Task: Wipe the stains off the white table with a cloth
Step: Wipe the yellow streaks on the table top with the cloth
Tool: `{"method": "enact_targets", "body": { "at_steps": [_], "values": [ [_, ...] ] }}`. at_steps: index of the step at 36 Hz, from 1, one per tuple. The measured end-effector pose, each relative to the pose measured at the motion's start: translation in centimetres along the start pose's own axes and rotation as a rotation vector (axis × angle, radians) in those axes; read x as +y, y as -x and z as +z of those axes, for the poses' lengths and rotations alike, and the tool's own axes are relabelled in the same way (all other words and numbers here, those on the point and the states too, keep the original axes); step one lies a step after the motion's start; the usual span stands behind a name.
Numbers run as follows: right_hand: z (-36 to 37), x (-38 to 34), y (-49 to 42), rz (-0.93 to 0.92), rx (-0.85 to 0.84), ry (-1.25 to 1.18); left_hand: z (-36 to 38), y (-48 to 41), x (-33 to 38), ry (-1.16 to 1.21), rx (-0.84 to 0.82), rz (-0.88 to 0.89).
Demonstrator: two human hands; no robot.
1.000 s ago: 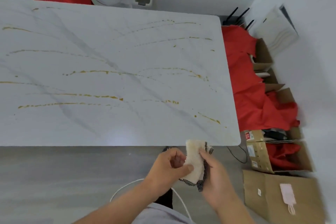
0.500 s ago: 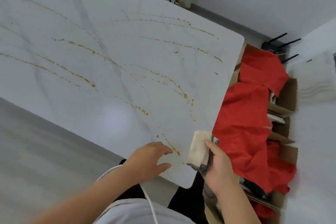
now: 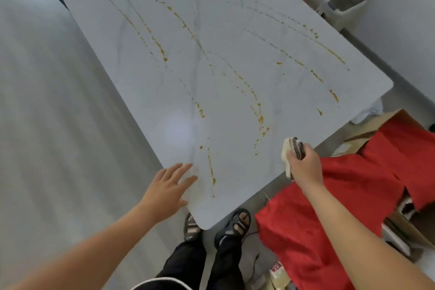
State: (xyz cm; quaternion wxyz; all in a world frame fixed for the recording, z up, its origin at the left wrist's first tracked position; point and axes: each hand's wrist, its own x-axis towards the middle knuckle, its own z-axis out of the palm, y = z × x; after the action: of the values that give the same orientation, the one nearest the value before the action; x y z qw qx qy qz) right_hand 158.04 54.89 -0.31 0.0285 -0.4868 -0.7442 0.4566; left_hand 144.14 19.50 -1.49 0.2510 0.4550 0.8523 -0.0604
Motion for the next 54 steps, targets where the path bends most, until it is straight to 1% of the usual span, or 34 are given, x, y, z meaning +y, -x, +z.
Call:
{"method": "enact_targets", "body": {
  "at_steps": [2, 4, 7, 9, 11, 14, 17, 21, 25, 27, 29, 30, 33, 34, 35, 36, 38, 40, 42, 43, 44, 46, 47, 48, 49, 53, 54],
  "values": [
    [0.1, 0.3, -1.9, -0.134, 0.055, 0.136, -0.2, -1.1, -1.0, -0.003, -0.069, 0.004],
    [0.3, 1.5, -3.7, -0.245, 0.109, 0.296, -0.3, -2.4, -1.8, -0.056, -0.126, 0.068],
    [1.3, 3.3, -5.1, -0.334, 0.13, 0.49, -0.8, -3.8, -2.3, -0.156, -0.196, 0.105],
    [2.4, 4.0, -5.0, -0.348, 0.126, 0.56, -0.7, -4.4, -2.9, -0.159, -0.225, 0.136],
    [3.8, 4.3, -4.5, -0.303, 0.142, 0.561, -0.3, -4.7, -3.7, -0.156, -0.25, 0.15],
    [5.6, 4.1, -3.6, -0.235, 0.206, 0.494, 0.0, -4.5, -4.8, -0.174, -0.23, 0.156],
    [6.6, 4.4, -2.9, -0.276, 0.22, 0.483, 0.1, -4.4, -5.1, -0.186, -0.213, 0.153],
    [7.2, 5.5, -2.1, -0.43, 0.204, 0.54, 0.3, -4.5, -4.6, -0.196, -0.196, 0.143],
    [6.6, 6.6, -1.8, -0.703, 0.11, 0.664, -0.2, -4.6, -5.2, -0.183, -0.202, 0.177],
    [6.1, 6.9, -2.0, -0.788, 0.064, 0.698, -0.6, -4.7, -5.5, -0.184, -0.199, 0.19],
    [5.8, 6.9, -2.2, -0.777, 0.055, 0.685, -0.7, -4.8, -5.4, -0.183, -0.198, 0.189],
    [5.8, 6.7, -2.2, -0.719, 0.078, 0.653, -0.7, -4.8, -5.3, -0.183, -0.199, 0.185],
    [7.1, 6.3, -1.5, -0.395, 0.227, 0.487, -0.8, -4.8, -4.9, -0.179, -0.194, 0.17],
    [7.8, 6.1, -1.0, -0.342, 0.269, 0.461, -0.9, -4.9, -4.8, -0.182, -0.188, 0.165],
    [8.5, 6.2, -0.3, -0.356, 0.288, 0.478, -0.9, -4.9, -4.7, -0.186, -0.186, 0.163],
    [9.2, 6.3, 0.5, -0.415, 0.279, 0.518, -1.0, -4.9, -4.6, -0.188, -0.189, 0.16],
    [10.2, 6.6, 2.1, -0.576, 0.204, 0.604, -0.9, -4.9, -4.5, -0.185, -0.188, 0.152],
    [10.7, 6.7, 3.0, -0.701, 0.101, 0.624, -0.9, -4.8, -4.4, -0.18, -0.187, 0.147],
    [10.7, 6.6, 3.3, -0.723, 0.059, 0.625, -0.8, -4.9, -4.4, -0.175, -0.183, 0.144],
    [10.6, 6.3, 3.4, -0.682, 0.07, 0.604, -0.8, -4.9, -4.4, -0.176, -0.18, 0.144],
    [10.7, 6.1, 3.5, -0.603, 0.095, 0.565, -0.8, -4.8, -4.5, -0.177, -0.179, 0.144],
    [11.2, 5.3, 3.6, -0.375, 0.184, 0.461, -0.7, -4.9, -4.5, -0.174, -0.178, 0.145],
    [11.6, 4.9, 3.9, -0.299, 0.213, 0.431, -0.7, -4.8, -4.5, -0.17, -0.178, 0.142],
    [12.1, 4.6, 4.3, -0.291, 0.218, 0.435, -0.7, -4.8, -4.5, -0.169, -0.179, 0.14],
    [12.7, 4.5, 4.9, -0.345, 0.193, 0.46, -0.6, -4.8, -4.5, -0.171, -0.182, 0.139],
    [14.3, 5.0, 7.0, -0.701, -0.037, 0.553, -0.6, -4.8, -4.5, -0.167, -0.175, 0.146],
    [14.3, 5.2, 7.1, -0.742, -0.057, 0.56, -0.5, -4.8, -4.5, -0.165, -0.172, 0.146]
  ]
}}
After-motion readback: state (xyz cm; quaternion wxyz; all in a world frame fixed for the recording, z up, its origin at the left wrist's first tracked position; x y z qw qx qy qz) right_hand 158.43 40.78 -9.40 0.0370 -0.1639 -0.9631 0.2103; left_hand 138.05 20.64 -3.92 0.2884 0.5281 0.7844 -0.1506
